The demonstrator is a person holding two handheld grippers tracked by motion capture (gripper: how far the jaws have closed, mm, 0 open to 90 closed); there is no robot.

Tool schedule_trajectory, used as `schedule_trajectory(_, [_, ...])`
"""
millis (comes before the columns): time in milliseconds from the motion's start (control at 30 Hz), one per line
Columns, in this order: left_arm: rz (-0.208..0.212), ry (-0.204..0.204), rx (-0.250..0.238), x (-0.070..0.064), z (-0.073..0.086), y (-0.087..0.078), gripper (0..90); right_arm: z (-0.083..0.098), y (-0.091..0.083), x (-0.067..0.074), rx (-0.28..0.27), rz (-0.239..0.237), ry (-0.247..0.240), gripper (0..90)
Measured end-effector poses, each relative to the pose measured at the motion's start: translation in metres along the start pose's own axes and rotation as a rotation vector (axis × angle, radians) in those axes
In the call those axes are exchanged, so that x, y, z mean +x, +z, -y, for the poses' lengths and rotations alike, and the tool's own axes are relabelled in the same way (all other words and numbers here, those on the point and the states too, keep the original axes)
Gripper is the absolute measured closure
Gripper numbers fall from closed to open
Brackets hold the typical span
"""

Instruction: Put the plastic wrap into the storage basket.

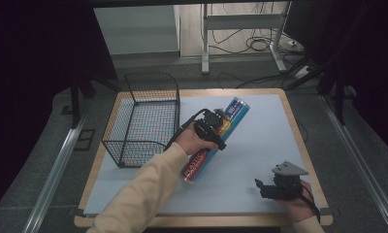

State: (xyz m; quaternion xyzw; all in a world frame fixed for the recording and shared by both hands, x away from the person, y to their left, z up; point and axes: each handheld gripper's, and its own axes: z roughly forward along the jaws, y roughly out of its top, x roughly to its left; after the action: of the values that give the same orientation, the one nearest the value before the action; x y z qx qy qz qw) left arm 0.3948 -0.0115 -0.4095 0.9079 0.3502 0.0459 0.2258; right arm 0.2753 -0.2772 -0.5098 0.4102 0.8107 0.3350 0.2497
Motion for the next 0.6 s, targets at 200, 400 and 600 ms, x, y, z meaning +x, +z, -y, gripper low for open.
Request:
schedule_trajectory(200, [-0.004, -0.003, -0.015, 0.002, -0.001, -0.009, 31.8, 0.0, 0.0, 0.0, 0.001, -0.001, 0.002, 8.8])
schedule_trajectory(400, [-0.01, 0.01, -0.015, 0.003, -0.004, -0.013, 31.8, 0.0, 0.001, 0.001, 0.005, -0.004, 0.0, 8.8])
schedule_trajectory(600, [-0.01, 0.01, -0.021, 0.003, -0.008, -0.014, 31.8, 0.0, 0.0, 0.0, 0.002, -0.001, 0.004, 8.8])
